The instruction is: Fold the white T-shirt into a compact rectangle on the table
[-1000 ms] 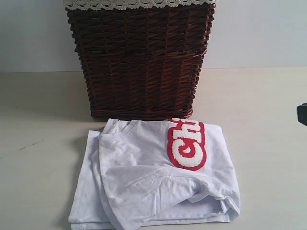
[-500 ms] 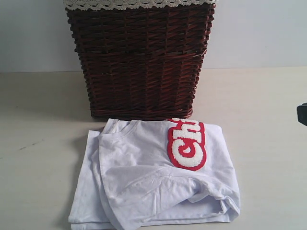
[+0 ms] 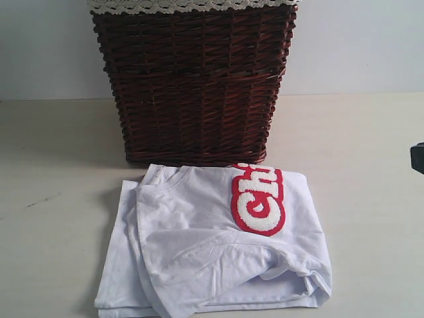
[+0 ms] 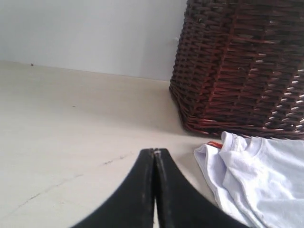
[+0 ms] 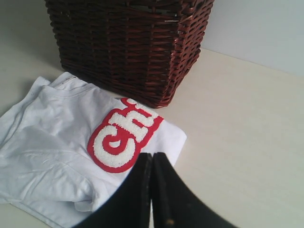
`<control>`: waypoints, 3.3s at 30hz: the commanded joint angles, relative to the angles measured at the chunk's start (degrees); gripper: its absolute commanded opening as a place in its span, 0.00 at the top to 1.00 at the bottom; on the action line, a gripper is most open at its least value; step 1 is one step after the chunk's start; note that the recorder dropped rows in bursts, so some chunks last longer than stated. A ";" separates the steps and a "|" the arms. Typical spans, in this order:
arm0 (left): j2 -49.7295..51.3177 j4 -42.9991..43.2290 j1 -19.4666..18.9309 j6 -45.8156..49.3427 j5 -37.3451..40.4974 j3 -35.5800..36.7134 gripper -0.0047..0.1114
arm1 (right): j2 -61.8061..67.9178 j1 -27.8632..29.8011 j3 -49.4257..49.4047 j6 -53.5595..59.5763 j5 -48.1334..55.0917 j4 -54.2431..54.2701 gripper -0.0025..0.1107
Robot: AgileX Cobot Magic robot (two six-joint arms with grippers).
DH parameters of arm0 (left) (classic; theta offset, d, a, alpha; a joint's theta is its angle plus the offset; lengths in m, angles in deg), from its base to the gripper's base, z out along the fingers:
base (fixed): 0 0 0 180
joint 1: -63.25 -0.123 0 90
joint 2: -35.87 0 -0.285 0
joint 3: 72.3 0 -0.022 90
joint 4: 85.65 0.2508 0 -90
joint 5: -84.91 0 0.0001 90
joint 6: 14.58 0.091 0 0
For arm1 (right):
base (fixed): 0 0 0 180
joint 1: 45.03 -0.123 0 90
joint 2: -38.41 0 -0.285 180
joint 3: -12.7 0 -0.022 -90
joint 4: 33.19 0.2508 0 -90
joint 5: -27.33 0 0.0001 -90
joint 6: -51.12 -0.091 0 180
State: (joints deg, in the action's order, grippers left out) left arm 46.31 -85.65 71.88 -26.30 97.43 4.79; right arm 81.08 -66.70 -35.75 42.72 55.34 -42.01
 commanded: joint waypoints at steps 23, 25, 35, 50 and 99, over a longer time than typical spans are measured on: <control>-2.65 -7.72 -12.53 14.30 8.18 0.13 0.96 | -0.18 0.33 -0.34 0.22 -0.46 -0.19 0.98; -2.65 -7.72 -12.53 13.92 8.18 0.13 0.96 | -0.18 0.33 -0.34 0.22 -0.46 -0.19 0.98; -2.65 -7.72 -12.53 13.38 8.18 0.13 0.96 | -0.18 0.33 -0.34 0.22 -0.46 -0.19 0.98; -2.65 -7.72 -12.53 13.38 8.18 0.13 0.96 | -0.18 0.33 -0.34 0.22 -0.46 -0.19 0.98; -2.65 -7.72 -12.53 13.38 8.18 0.13 0.96 | -28.88 27.59 -28.77 4.06 -12.81 10.56 0.98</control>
State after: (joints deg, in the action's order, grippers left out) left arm 44.00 -92.93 59.46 -12.55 105.88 4.93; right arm 52.56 -39.44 -64.25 42.83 42.85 -34.45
